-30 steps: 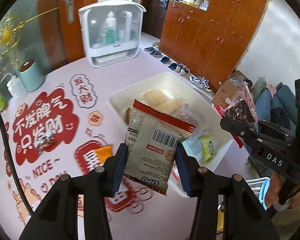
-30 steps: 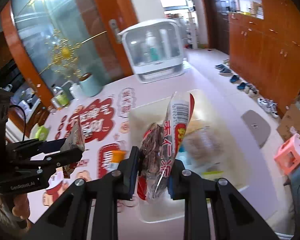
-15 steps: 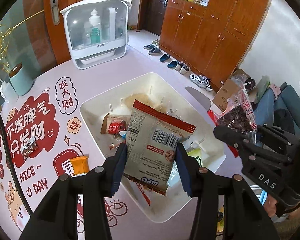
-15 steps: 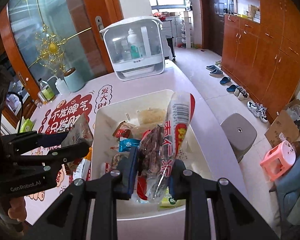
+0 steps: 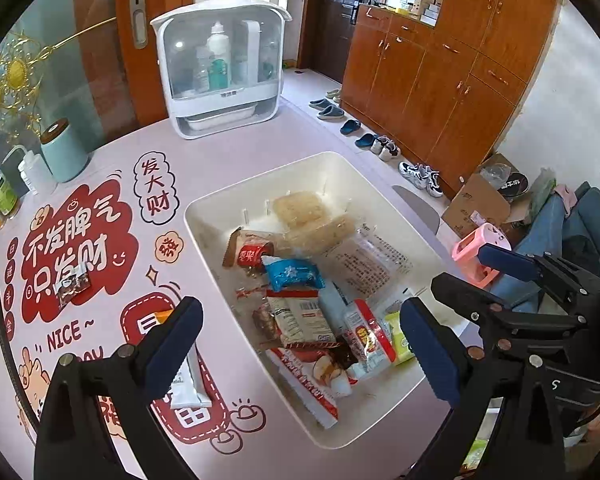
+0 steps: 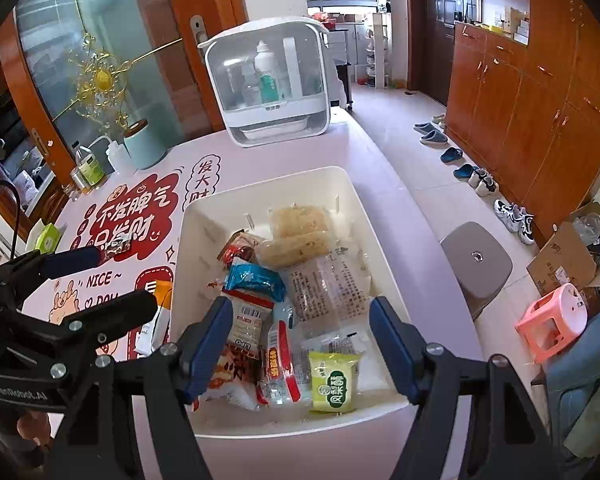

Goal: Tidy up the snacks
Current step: 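Lower both held snacks into the white bin and open both tools, then move both tools back over the last snacks on the table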

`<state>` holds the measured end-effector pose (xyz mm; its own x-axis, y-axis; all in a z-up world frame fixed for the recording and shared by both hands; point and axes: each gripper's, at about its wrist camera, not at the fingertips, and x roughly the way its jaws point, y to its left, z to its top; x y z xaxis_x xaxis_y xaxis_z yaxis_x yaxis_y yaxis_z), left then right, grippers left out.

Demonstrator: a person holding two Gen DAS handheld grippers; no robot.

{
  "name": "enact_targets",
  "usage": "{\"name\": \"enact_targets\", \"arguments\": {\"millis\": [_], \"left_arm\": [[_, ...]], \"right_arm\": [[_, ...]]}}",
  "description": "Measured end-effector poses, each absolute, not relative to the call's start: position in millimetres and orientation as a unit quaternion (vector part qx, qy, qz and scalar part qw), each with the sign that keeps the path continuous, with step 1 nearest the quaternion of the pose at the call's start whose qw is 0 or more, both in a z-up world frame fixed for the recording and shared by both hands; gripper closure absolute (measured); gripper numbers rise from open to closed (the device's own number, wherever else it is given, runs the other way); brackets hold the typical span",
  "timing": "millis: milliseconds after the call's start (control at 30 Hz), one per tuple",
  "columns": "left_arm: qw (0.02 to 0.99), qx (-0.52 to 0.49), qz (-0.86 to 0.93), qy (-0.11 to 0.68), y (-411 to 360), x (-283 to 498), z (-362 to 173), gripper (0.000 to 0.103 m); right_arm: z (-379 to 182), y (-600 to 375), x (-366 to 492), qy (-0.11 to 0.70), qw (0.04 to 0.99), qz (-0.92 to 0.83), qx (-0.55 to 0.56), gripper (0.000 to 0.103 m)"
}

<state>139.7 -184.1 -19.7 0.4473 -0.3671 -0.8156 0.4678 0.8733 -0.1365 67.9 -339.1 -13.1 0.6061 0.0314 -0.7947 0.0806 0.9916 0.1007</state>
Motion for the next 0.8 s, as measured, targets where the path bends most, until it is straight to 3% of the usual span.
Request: {"name": "enact_targets", "arguments": {"millis": [800], "left_arm": [[0.859,0.089,-0.232,0.449,-113.9,98.9,-3.9,0.004]], "right_arm": [[-3.9,-275.4,47.5,0.449,0.891,-0.009,0.065,0.032]]}}
